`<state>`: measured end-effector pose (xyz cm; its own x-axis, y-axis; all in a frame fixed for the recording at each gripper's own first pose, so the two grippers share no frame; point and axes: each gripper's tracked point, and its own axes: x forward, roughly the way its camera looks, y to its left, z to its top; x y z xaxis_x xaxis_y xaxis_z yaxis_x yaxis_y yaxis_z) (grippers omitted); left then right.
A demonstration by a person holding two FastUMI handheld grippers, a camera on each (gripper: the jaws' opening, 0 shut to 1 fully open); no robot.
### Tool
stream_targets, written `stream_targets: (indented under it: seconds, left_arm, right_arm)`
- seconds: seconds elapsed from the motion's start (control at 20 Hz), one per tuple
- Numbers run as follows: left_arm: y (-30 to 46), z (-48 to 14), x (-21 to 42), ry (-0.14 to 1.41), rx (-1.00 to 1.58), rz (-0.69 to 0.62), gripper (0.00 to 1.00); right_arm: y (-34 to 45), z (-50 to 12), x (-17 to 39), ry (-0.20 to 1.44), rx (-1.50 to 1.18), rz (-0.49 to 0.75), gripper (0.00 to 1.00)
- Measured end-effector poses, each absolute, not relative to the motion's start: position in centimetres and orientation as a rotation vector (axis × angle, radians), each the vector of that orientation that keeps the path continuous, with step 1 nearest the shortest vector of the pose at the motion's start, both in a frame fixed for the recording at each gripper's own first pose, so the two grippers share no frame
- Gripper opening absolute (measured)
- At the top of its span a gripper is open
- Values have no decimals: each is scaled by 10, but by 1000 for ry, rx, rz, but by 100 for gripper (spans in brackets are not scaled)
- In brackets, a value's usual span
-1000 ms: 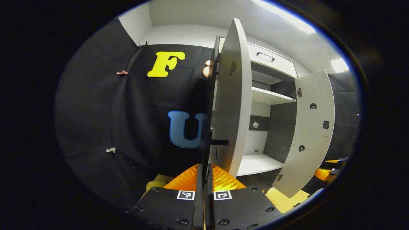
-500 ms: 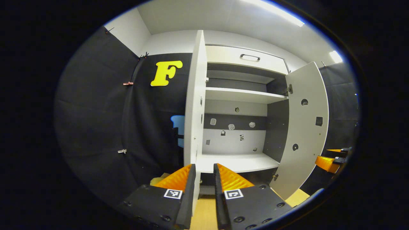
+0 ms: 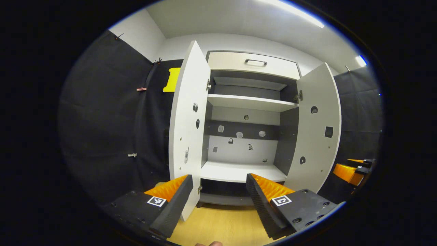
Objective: Open the right door of the double-door shoe cabinet with the right hand, and open the left door with the left hand.
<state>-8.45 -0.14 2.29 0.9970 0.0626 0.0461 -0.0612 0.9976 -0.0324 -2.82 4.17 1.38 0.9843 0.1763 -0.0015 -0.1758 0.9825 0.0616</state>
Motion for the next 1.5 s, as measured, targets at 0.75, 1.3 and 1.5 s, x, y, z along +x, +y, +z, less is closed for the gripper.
stream_targets:
  seconds: [0.75, 1.3, 1.5]
  left_arm:
    - [34, 10, -81, -114, 8, 33, 96]
    - [38, -6, -77, -129, 45, -53, 96]
    - [44, -13, -76, -122, 49, -86, 96]
  right_arm:
    - [60, -2, -46, -14, 26, 95, 99]
    - [71, -21, -59, 1, -4, 20, 99]
    - [78, -26, -65, 11, -5, -5, 98]
